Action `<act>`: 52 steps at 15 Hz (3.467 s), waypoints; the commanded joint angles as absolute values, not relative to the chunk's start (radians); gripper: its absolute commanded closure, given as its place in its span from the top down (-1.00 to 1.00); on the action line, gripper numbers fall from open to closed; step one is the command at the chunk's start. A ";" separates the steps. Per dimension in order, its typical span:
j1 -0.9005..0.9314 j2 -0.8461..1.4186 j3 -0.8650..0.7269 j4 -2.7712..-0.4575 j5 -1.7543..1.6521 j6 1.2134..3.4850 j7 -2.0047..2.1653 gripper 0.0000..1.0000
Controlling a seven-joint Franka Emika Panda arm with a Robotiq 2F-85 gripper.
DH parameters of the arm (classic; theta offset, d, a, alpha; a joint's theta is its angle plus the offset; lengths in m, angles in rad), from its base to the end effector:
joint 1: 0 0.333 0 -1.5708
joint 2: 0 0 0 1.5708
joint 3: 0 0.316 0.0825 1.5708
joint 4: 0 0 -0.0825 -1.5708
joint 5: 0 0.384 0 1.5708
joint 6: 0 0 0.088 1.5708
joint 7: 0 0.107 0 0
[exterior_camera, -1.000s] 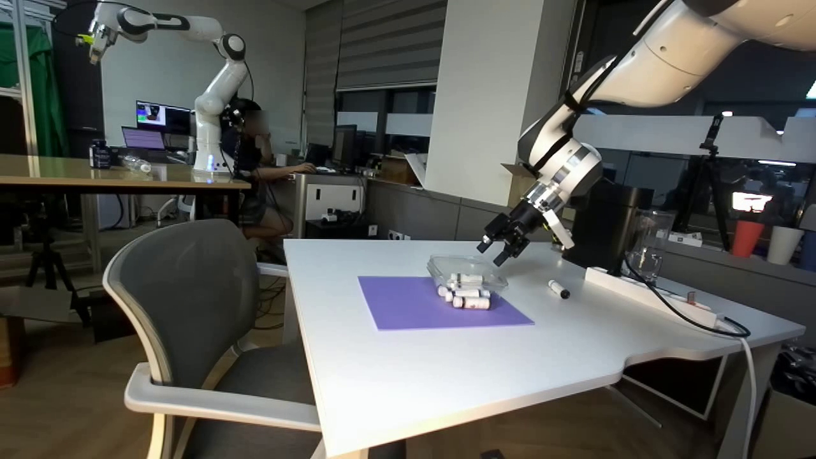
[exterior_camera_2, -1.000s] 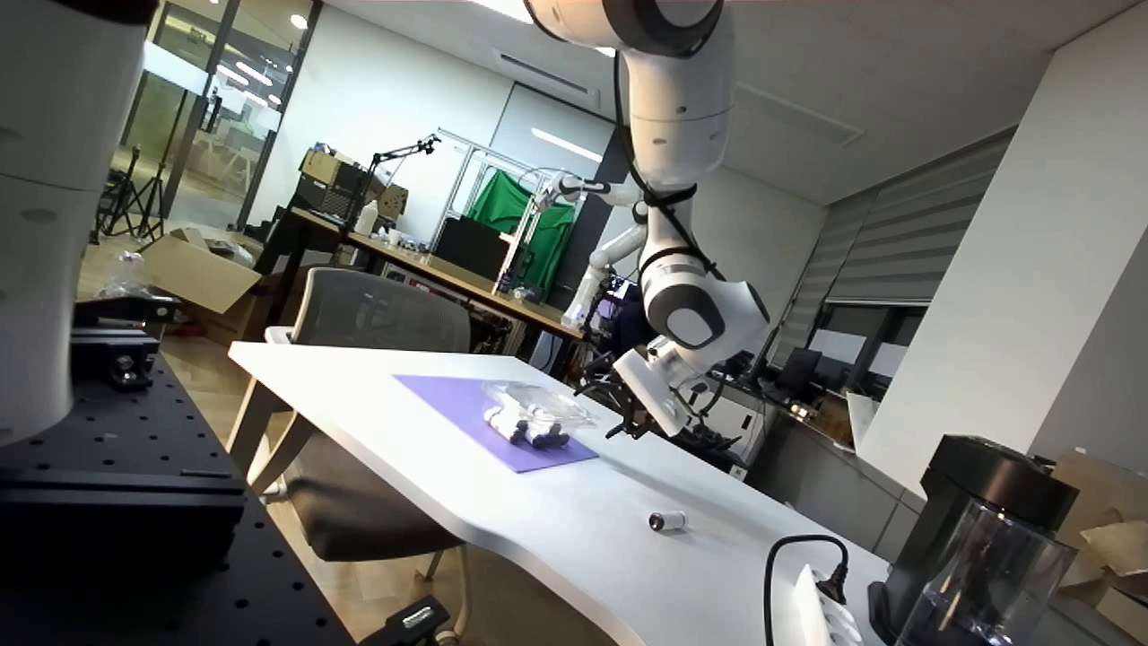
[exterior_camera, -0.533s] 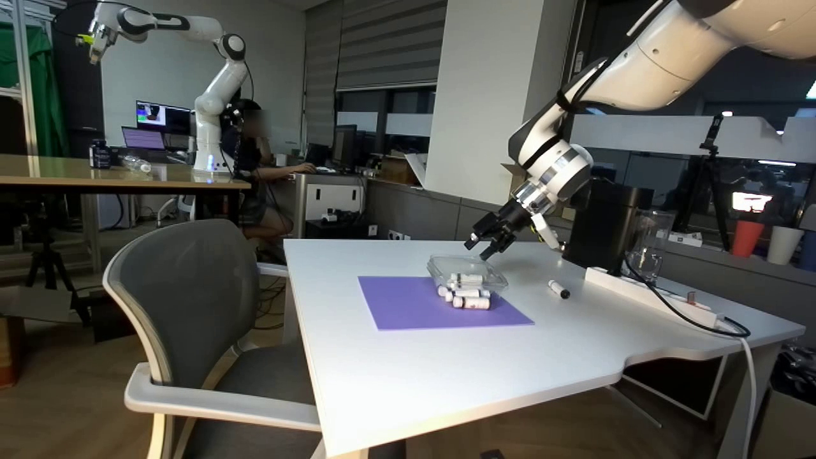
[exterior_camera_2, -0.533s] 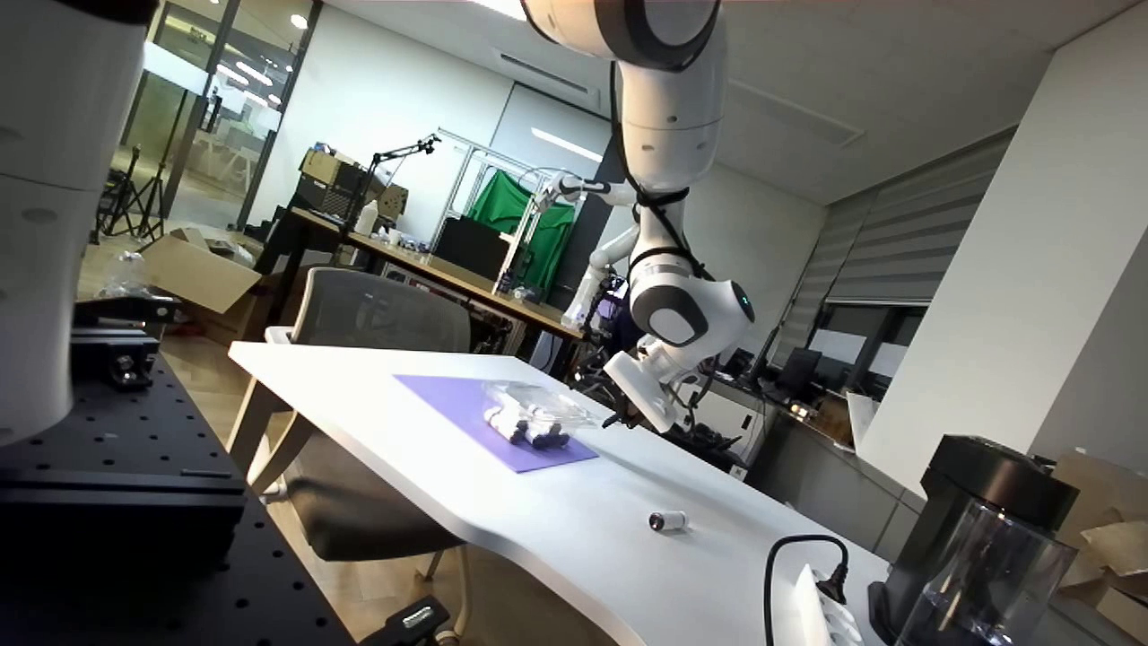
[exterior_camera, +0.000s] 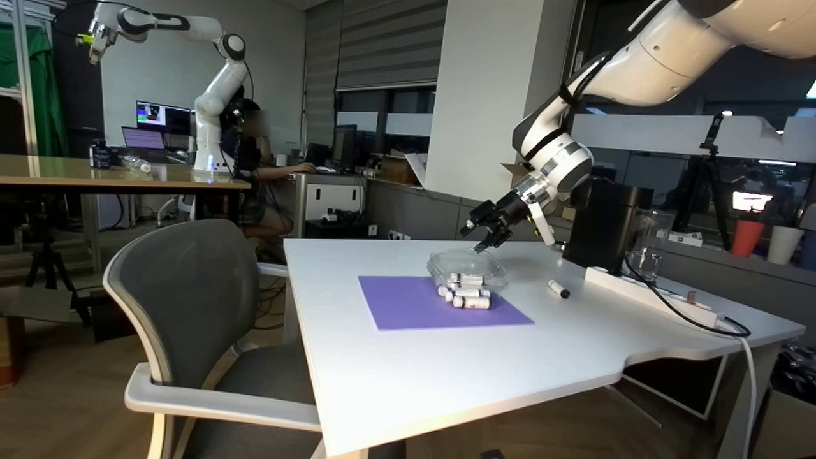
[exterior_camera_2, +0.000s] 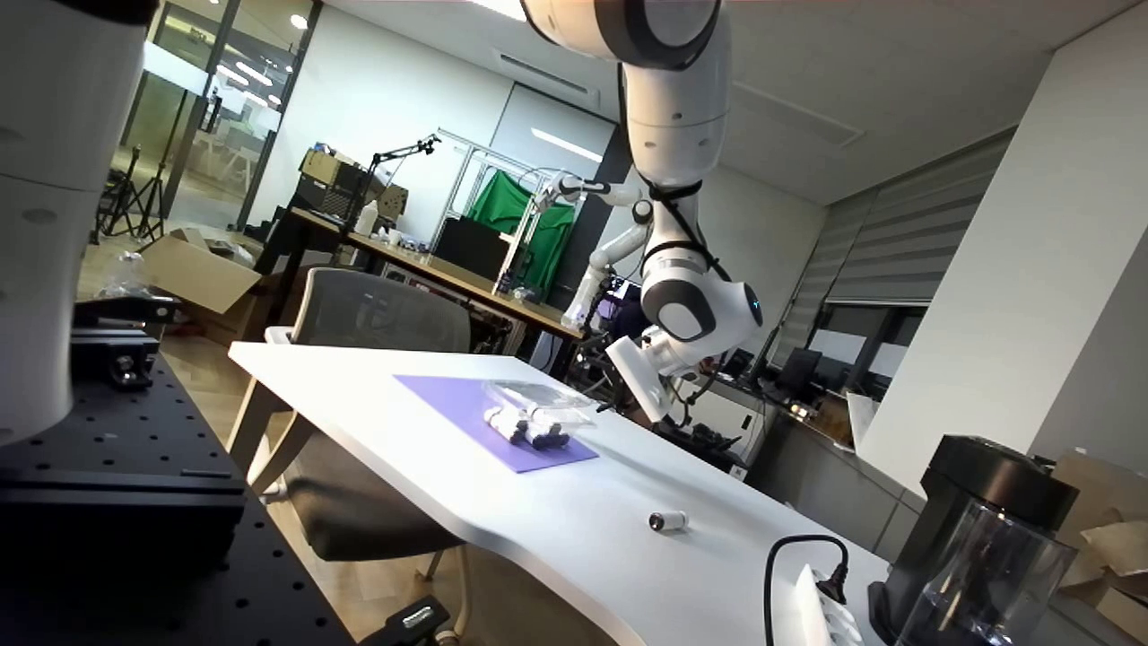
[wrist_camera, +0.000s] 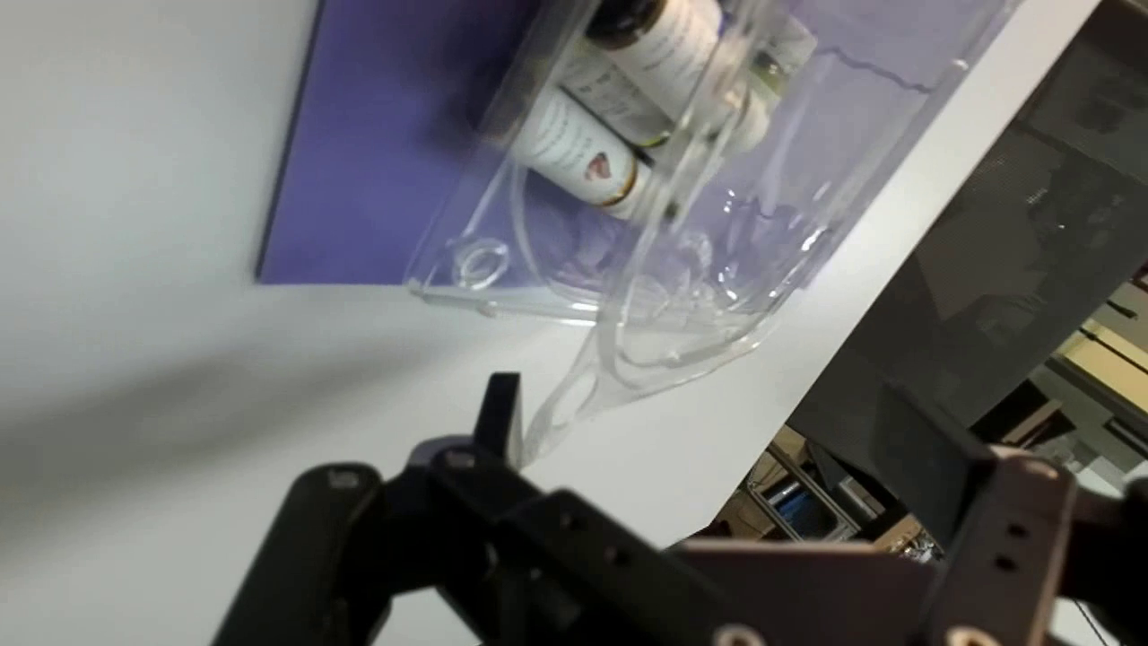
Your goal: Remove one object from the clear container and put back one object into the container then press down on the extension cable
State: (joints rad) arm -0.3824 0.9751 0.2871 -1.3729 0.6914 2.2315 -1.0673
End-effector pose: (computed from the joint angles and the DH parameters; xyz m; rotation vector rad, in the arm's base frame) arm 0.7204 -0.0927 0.1442 -2.3751 -0.4619 -0.4237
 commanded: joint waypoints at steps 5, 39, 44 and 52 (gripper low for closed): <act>-0.376 1.005 0.228 -1.183 0.753 1.845 -0.783 1.00; -0.191 1.039 0.104 -1.074 0.363 1.640 -0.730 1.00; -0.151 1.028 0.095 -1.104 0.259 1.680 -0.824 1.00; -0.074 0.971 0.105 -1.265 0.011 1.868 -1.099 1.00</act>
